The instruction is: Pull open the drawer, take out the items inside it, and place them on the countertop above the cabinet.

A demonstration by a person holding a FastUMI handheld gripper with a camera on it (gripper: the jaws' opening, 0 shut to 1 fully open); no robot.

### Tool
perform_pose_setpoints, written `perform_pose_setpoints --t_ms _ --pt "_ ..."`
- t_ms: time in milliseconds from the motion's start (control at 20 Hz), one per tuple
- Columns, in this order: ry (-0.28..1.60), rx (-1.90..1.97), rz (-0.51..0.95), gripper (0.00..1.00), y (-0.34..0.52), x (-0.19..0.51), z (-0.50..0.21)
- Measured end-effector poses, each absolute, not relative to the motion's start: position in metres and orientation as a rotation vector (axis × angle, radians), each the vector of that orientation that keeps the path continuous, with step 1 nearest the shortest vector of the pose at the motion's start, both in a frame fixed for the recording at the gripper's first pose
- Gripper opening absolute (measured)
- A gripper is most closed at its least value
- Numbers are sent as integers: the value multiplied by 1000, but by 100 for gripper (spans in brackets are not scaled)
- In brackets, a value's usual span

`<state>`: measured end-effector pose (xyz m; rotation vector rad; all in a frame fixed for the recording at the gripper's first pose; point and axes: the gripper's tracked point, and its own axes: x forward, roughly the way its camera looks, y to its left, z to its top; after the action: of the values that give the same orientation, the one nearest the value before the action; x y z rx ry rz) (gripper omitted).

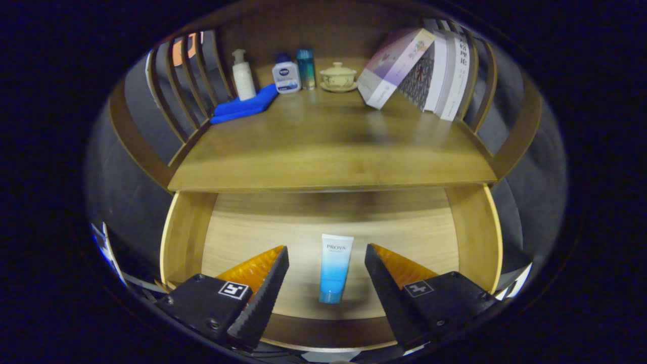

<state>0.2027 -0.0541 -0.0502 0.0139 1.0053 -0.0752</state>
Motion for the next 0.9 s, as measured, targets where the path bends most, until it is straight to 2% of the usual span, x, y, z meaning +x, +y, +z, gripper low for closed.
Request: perform_pose_setpoints --t_ms 250,650,750,800,900 --pt "1184 48 -123 94 -53 188 -95" --pt "1293 63 -199 89 -61 191 -125" --pt "1326 68 -201 84 -63 189 -134" --pt "1331 66 -208 76 -65 189 -138" --pt "1342 83 -223 66 -67 188 -144"
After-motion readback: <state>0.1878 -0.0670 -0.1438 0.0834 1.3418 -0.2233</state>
